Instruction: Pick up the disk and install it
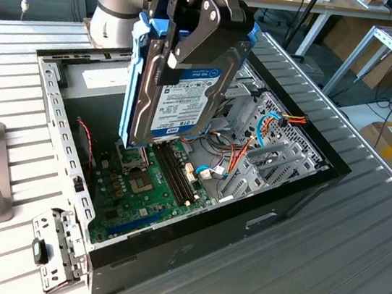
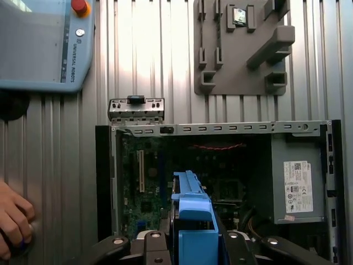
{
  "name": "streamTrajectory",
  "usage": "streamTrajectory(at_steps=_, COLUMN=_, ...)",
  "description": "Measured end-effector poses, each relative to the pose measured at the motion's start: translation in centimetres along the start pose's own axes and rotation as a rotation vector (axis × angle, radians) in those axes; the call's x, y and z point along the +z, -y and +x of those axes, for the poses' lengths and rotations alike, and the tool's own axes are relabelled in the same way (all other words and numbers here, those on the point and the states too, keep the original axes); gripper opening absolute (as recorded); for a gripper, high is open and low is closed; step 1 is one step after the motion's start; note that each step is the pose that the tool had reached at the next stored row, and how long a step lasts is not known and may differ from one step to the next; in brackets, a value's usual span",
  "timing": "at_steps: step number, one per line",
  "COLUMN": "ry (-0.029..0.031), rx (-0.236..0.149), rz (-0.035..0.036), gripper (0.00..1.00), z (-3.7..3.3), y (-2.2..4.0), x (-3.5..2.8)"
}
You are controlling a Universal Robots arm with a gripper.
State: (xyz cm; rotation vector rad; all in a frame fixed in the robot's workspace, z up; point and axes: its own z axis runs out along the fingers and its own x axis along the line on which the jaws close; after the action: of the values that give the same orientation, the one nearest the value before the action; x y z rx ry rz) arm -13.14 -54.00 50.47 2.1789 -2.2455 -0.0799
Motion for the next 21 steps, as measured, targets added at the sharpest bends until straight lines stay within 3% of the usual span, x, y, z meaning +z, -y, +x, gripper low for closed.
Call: streamTrajectory(at_steps=21, ry=0.0000, rx=0.000, rz=-0.0001, gripper=0.37, z=0.88, y=0.95, x=0.13)
